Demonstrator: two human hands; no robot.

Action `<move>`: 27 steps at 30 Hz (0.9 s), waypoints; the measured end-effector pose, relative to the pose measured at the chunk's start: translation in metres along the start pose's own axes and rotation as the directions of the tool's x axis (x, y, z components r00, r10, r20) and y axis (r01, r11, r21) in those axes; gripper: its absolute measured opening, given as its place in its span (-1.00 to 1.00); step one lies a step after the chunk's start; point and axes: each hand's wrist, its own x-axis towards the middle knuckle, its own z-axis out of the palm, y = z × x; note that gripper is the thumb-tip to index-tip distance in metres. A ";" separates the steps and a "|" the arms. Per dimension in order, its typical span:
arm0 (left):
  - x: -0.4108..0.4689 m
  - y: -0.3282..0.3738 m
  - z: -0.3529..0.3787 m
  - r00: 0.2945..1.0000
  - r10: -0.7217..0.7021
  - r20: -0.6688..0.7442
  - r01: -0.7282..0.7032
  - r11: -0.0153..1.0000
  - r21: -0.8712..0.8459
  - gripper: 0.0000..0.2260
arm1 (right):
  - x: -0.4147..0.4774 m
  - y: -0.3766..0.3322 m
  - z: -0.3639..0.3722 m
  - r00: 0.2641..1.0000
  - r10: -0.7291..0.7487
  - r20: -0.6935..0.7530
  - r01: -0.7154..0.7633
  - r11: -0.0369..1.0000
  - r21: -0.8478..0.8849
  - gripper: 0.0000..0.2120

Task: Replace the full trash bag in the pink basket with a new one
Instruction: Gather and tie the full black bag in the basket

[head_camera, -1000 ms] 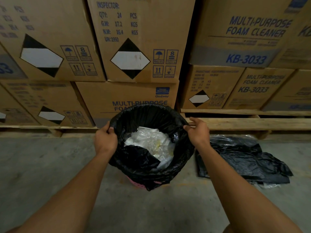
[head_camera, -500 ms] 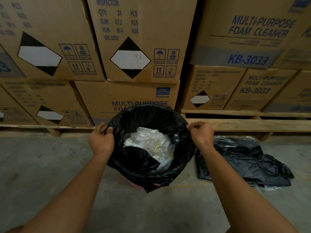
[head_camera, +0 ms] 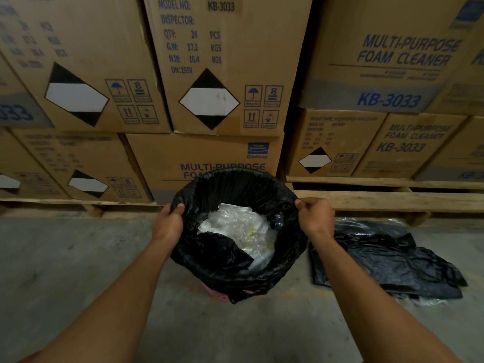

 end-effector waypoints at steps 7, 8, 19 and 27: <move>0.082 -0.053 -0.006 0.972 -0.200 0.126 0.214 0.970 -0.115 -0.21 | -0.001 -0.014 -0.002 0.969 -0.201 0.145 0.209 0.977 -0.043 -0.90; 0.062 -0.036 -0.006 0.977 -0.176 0.124 0.189 0.976 -0.104 -0.28 | -0.001 -0.014 0.000 0.958 -0.200 0.206 0.207 0.978 -0.014 -0.92; 0.018 -0.013 -0.004 0.959 0.281 -0.032 -0.231 0.844 0.483 -0.56 | 0.001 0.001 -0.006 0.979 -0.097 0.177 0.090 0.995 0.047 -0.65; 0.015 -0.013 -0.004 0.911 0.393 -0.124 -0.263 0.785 0.561 -0.63 | 0.000 -0.002 -0.009 1.000 -0.002 0.012 0.000 0.994 0.105 -0.84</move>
